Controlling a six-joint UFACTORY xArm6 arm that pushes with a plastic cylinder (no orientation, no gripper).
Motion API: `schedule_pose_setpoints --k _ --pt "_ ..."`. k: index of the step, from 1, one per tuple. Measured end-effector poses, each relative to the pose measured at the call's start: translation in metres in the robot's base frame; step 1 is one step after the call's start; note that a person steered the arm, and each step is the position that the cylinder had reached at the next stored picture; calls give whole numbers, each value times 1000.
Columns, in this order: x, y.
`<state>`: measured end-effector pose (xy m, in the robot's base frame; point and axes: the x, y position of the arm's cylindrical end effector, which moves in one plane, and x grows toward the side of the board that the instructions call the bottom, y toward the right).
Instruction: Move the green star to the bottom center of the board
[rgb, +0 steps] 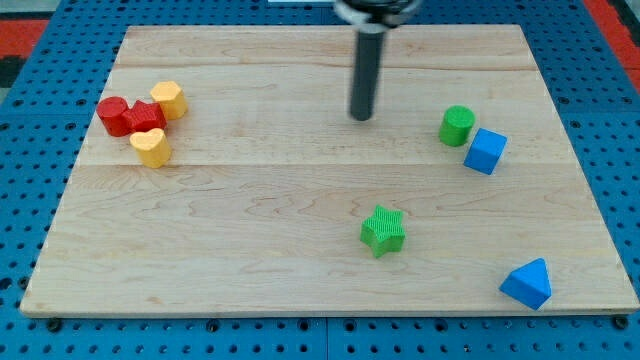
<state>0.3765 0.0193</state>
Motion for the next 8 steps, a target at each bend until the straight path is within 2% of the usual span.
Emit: schedule_pose_setpoints --k 3,4,5,6,7,8 --pt "19 -37" --pt "19 -90" --pt "76 -111" --pt "148 -75" --pt "184 -44" --pt "242 -18"
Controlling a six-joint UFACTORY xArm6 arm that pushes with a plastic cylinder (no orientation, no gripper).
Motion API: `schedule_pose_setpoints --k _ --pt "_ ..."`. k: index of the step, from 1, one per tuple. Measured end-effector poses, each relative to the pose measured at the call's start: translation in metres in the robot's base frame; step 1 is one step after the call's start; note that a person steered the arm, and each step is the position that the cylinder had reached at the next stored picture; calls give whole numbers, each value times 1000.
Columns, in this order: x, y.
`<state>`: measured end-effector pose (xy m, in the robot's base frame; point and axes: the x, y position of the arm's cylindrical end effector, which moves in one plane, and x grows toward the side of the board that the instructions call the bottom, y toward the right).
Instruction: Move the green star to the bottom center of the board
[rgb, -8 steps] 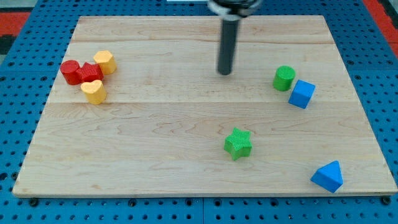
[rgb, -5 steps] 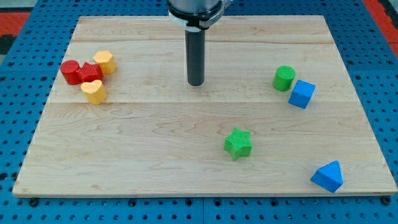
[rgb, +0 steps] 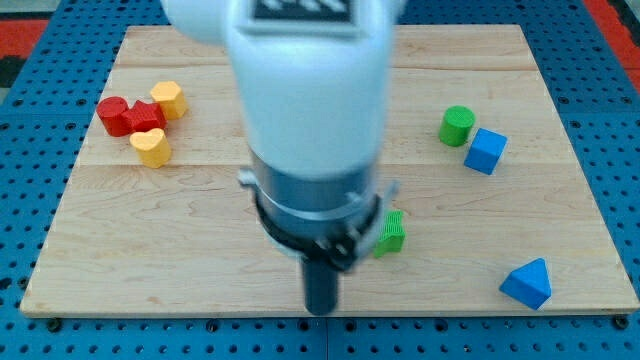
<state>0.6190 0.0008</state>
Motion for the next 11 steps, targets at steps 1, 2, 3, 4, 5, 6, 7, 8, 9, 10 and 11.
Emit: schedule_pose_setpoints --k 1,2,3,4,5,6,7,8,9,10,11 --pt "-17 70" --pt "-30 120" --pt "-66 108" --pt "-66 34" --pt "-85 14" --pt "-146 22" --pt "-132 -38" --pt "-113 -31" --pt "-155 -80" --pt "-106 -91" --pt "-98 -61"
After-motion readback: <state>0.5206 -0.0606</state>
